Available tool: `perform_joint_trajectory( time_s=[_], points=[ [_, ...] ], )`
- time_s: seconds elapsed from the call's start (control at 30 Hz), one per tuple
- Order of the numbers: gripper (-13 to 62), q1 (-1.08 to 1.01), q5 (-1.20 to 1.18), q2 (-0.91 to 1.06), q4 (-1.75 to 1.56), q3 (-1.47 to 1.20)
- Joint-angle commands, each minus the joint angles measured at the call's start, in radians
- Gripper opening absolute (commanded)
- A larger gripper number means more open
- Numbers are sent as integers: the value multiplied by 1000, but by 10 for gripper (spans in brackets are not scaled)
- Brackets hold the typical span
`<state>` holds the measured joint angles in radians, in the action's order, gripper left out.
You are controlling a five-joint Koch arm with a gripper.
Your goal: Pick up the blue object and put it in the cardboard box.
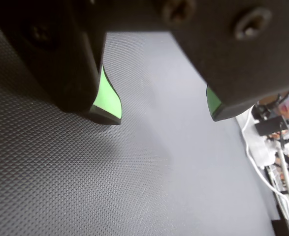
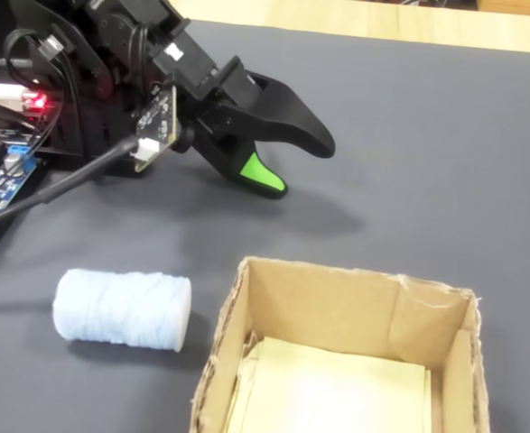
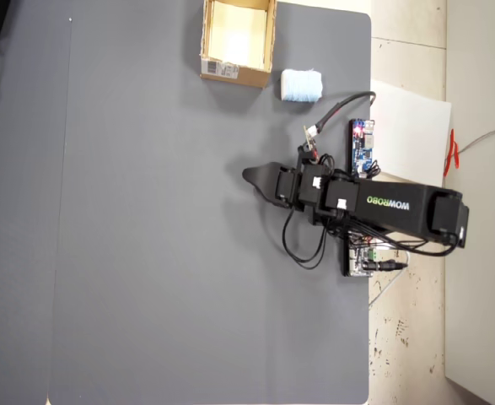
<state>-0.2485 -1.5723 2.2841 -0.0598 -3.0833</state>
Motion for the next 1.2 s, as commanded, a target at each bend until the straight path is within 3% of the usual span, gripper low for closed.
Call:
perform_joint_trajectory(
  time_s=[0.0, 1.17],
  points=[
    [340, -12, 6, 84, 114, -35],
    [342, -18, -26, 84, 48, -35]
  ],
)
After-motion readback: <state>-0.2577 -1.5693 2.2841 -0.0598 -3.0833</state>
